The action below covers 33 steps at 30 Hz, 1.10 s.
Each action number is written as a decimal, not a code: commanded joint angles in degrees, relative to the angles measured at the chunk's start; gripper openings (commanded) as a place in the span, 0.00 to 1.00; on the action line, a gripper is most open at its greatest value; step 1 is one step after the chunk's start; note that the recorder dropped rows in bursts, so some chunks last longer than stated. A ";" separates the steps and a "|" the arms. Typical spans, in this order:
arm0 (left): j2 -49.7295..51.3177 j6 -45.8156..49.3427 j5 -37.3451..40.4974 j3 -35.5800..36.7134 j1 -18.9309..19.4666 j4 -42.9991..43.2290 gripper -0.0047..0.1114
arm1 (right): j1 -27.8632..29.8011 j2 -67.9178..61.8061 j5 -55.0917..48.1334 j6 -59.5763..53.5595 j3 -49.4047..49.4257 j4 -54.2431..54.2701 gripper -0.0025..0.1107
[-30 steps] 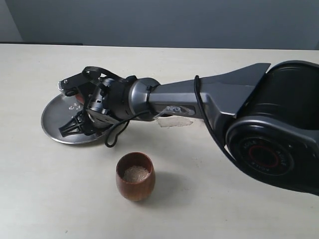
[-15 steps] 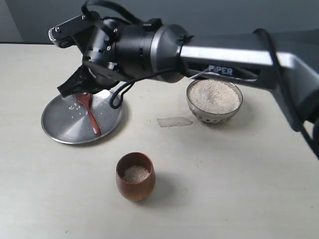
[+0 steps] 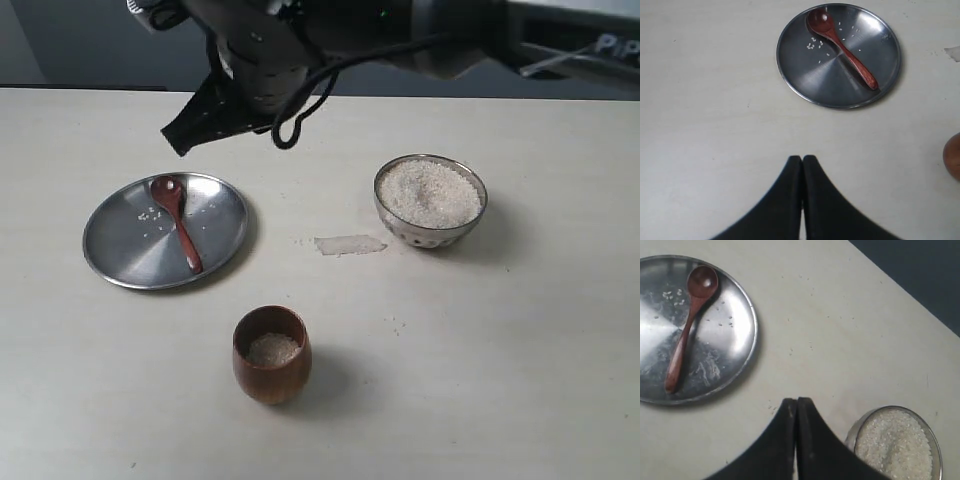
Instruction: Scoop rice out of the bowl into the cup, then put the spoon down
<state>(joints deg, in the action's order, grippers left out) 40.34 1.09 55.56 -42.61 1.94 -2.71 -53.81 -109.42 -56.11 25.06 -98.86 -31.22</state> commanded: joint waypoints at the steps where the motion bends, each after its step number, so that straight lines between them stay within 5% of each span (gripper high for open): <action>1: 0.02 0.12 -0.30 -0.33 0.21 0.02 0.04 | 0.08 4.03 -1.02 -0.98 -0.11 1.60 0.02; 22: 0.02 0.12 -0.30 -0.33 0.21 0.02 0.04 | 0.08 33.42 14.74 19.86 43.22 -20.86 0.02; 33: 0.02 0.12 -0.30 -0.33 0.21 0.02 0.04 | 0.08 51.61 14.33 23.30 58.36 -18.03 0.02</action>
<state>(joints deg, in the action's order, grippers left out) 40.34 1.09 55.56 -42.61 1.94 -2.71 -53.81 -61.72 -41.86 47.81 -43.15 -50.51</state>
